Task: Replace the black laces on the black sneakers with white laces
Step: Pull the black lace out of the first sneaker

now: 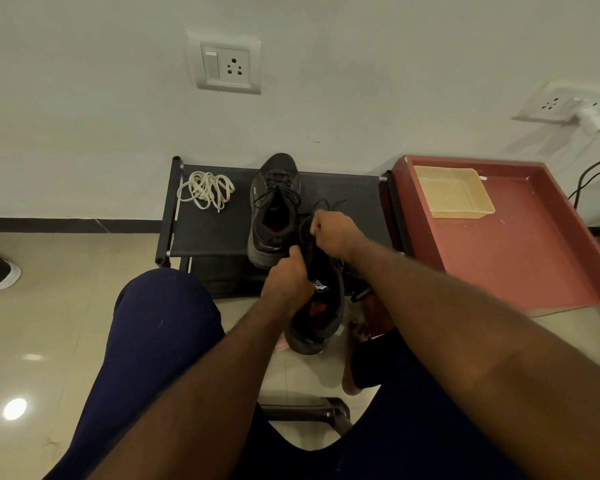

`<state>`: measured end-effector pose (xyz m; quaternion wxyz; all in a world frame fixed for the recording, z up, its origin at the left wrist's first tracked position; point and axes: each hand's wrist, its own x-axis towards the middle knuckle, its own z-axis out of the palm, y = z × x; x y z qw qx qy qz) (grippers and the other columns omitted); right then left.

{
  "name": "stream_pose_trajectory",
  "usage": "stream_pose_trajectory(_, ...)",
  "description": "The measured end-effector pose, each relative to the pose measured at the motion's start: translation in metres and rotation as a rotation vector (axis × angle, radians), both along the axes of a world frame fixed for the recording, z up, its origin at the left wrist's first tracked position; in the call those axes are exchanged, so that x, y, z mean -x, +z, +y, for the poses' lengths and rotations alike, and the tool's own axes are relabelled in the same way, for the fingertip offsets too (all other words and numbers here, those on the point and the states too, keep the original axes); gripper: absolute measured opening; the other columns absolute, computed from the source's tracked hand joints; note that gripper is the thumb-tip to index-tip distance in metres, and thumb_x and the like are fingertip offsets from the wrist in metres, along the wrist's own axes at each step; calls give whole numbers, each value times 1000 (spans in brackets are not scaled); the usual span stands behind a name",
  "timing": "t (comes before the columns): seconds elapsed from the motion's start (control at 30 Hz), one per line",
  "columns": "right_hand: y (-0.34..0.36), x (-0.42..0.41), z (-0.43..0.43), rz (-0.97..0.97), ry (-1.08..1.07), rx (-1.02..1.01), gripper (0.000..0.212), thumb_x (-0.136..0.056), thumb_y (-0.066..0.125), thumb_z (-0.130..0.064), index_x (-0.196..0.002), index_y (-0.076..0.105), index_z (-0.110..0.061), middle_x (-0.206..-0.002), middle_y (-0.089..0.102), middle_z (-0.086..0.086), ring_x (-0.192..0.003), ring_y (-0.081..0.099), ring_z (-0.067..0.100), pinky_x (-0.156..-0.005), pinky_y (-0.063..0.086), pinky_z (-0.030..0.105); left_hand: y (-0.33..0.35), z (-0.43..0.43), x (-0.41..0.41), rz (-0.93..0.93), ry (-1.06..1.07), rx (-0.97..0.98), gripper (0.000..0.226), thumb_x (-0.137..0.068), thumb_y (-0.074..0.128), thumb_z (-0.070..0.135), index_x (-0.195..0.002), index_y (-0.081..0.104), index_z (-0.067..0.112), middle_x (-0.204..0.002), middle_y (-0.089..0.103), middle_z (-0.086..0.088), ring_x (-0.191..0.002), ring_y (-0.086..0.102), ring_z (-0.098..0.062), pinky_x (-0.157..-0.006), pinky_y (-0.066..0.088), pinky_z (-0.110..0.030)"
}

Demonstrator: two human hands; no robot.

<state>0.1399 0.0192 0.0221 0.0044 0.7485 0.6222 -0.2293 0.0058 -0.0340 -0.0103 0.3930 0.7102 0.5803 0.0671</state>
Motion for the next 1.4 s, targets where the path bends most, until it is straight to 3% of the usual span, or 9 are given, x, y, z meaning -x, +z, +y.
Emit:
stream_pose_trajectory(0.17,-20,-20,4,376,-464,-179,15,-86,42,-29,-94,50,-19,-101,65,14,-94,65,36,-85,56,52,0,1,-1,32,-9,-25,60,-88,56,13,-142,30,7,-116,62,-21,-106,60,-42,-84,48,-47)
stream_pose_trajectory(0.27,-10,-18,-8,352,-284,-107,33,-90,55,-23,-122,53,-20,-105,65,5,-95,65,25,-83,53,37,-1,2,-1,51,-24,-14,52,-88,55,13,-137,38,7,-117,62,-21,-107,60,-42,-87,49,-47)
stream_pose_trajectory(0.37,-7,-15,-8,187,20,-17,47,-91,63,-24,-137,51,-19,-105,67,4,-97,62,22,-84,51,35,-1,2,-1,50,-33,-11,36,-89,53,15,-124,49,8,-113,64,-19,-106,60,-40,-86,49,-46)
stream_pose_trajectory(0.53,-12,-7,-2,177,45,-48,19,-92,67,-23,-107,62,-14,-94,65,0,-93,62,22,-85,53,39,-2,3,-1,55,-44,-7,34,-88,52,16,-122,51,9,-112,65,-17,-105,61,-39,-85,49,-45)
stream_pose_trajectory(0.83,-18,2,4,267,35,-38,48,-88,59,1,-135,50,-9,-109,64,11,-101,60,27,-87,51,38,-4,3,-2,51,-50,-8,33,-91,53,19,-123,50,10,-111,65,-16,-103,62,-37,-84,51,-45)
stream_pose_trajectory(1.03,-23,1,8,291,-53,-63,28,-91,65,-5,-119,60,-10,-97,65,5,-89,60,20,-75,46,30,-3,4,-2,46,-52,1,33,-91,53,17,-123,50,11,-110,65,-14,-102,62,-35,-79,48,-41)
stream_pose_trajectory(1.17,-20,-1,11,249,-48,-90,10,-95,61,-10,-101,69,-9,-104,70,6,-94,63,19,-79,50,29,-3,3,0,47,-56,-2,35,-89,54,13,-124,50,10,-110,66,-14,-102,62,-36,-76,46,-39)
stream_pose_trajectory(1.27,-16,-1,13,424,-254,-200,10,-99,52,-9,-103,61,-7,-95,68,5,-85,63,19,-71,50,32,-3,4,0,52,-61,-6,39,-88,57,14,-125,49,10,-111,65,-15,-103,62,-37,-79,48,-41)
stream_pose_trajectory(1.4,5,4,22,974,-689,-296,10,-105,39,-7,-108,48,-6,-84,64,14,-60,62,20,-58,51,32,-3,3,-1,61,-63,-17,40,-88,57,16,-127,49,10,-112,65,-15,-103,62,-37,-83,50,-44)
